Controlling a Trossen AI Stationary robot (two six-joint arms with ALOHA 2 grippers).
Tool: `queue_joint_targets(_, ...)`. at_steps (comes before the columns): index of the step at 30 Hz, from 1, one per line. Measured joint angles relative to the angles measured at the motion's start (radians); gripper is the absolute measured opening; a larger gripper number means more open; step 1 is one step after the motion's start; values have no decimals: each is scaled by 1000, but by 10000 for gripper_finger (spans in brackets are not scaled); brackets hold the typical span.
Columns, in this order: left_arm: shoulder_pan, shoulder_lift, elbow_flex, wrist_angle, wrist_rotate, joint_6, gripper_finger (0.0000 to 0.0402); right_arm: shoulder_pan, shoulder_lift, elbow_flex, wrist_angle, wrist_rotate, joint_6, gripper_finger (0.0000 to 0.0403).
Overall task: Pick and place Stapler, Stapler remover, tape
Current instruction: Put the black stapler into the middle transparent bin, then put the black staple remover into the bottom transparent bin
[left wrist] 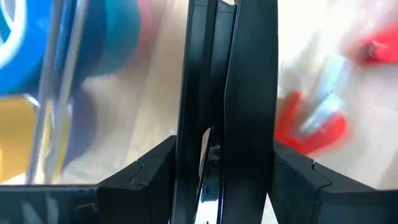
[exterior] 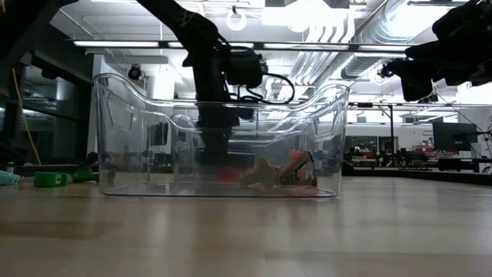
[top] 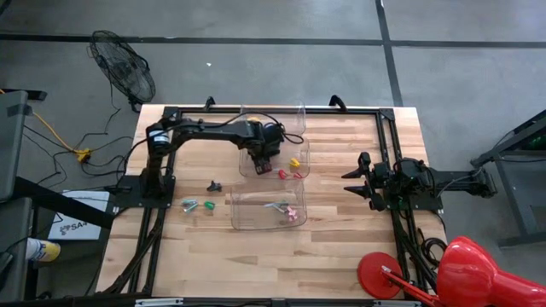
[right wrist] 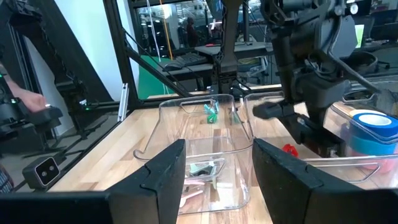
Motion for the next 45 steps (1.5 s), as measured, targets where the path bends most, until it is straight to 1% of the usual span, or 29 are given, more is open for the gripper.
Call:
queue_joint_targets(2, -1, 5, 1, 7, -15, 0, 196, 0, 4, 0, 1, 0, 0, 177)
queue_joint_targets(18, 0, 4, 1, -14, -3, 9, 199, 0, 4, 0, 0, 0, 0, 177)
queue_joint_targets(21, 0, 4, 1, -16, -3, 14, 217, 0, 4, 0, 0, 0, 0, 177)
queue_joint_targets(28, -7, 4, 1, -27, 12, 35, 283, 0, 4, 0, 0, 0, 0, 177)
queue_joint_targets(30, -7, 3, 1, -27, 13, 49, 293, 0, 4, 0, 0, 0, 0, 177)
queue_joint_targets(33, -14, 0, 1, -25, 7, 50, 298, 0, 4, 0, 0, 0, 0, 177)
queue_joint_targets(37, -21, -5, 41, -47, -3, 75, 298, 0, 4, 0, -1, 0, 0, 177)
queue_joint_targets(41, -28, -16, 107, -98, -48, 79, 298, 0, 4, 0, -1, 0, 0, 177)
queue_joint_targets(45, -32, -40, 169, -164, -78, 49, 298, 0, 4, 0, -1, 0, 0, 177)
